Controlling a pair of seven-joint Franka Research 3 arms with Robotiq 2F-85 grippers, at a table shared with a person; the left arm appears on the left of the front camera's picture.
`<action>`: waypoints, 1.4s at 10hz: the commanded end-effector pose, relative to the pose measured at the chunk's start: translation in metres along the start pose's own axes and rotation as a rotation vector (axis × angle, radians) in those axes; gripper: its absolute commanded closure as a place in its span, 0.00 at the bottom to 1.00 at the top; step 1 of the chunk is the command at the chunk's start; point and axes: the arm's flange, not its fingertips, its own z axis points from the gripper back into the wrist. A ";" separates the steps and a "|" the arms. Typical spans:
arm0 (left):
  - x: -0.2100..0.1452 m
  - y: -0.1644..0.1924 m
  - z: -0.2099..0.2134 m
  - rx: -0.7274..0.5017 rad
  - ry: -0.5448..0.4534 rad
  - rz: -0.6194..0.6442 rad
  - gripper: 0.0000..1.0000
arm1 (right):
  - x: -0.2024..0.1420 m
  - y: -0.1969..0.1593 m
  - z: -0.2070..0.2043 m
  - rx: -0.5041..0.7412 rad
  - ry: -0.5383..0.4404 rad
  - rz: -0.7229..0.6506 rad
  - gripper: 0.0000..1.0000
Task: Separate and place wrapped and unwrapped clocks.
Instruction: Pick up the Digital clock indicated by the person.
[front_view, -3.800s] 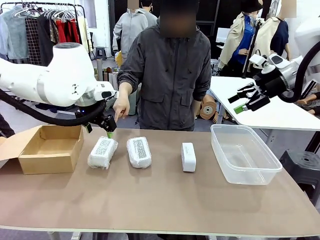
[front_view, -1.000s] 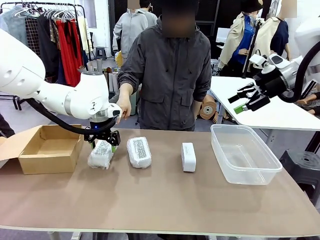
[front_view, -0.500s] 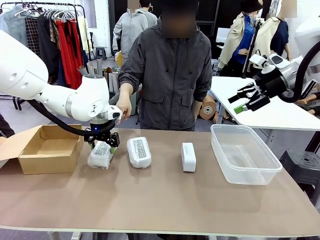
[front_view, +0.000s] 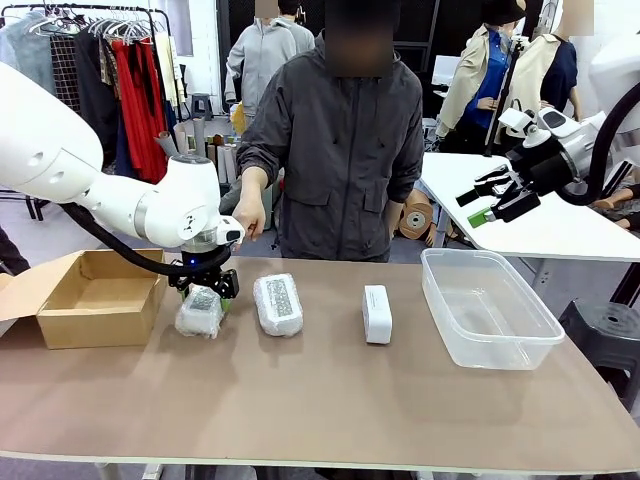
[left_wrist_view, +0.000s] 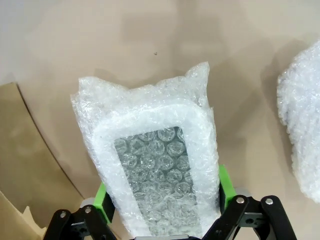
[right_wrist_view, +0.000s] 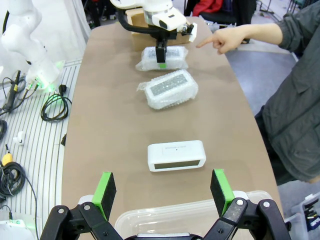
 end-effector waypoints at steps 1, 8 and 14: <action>0.005 0.000 0.000 0.052 0.004 0.026 0.40 | 0.002 0.000 0.000 0.001 0.000 0.004 0.00; -0.015 -0.023 0.063 0.047 0.016 -0.006 1.00 | 0.002 0.000 0.000 0.001 0.000 0.004 0.00; -0.040 -0.046 0.195 -0.031 -0.023 -0.150 1.00 | 0.002 0.000 0.000 0.001 0.000 0.004 0.00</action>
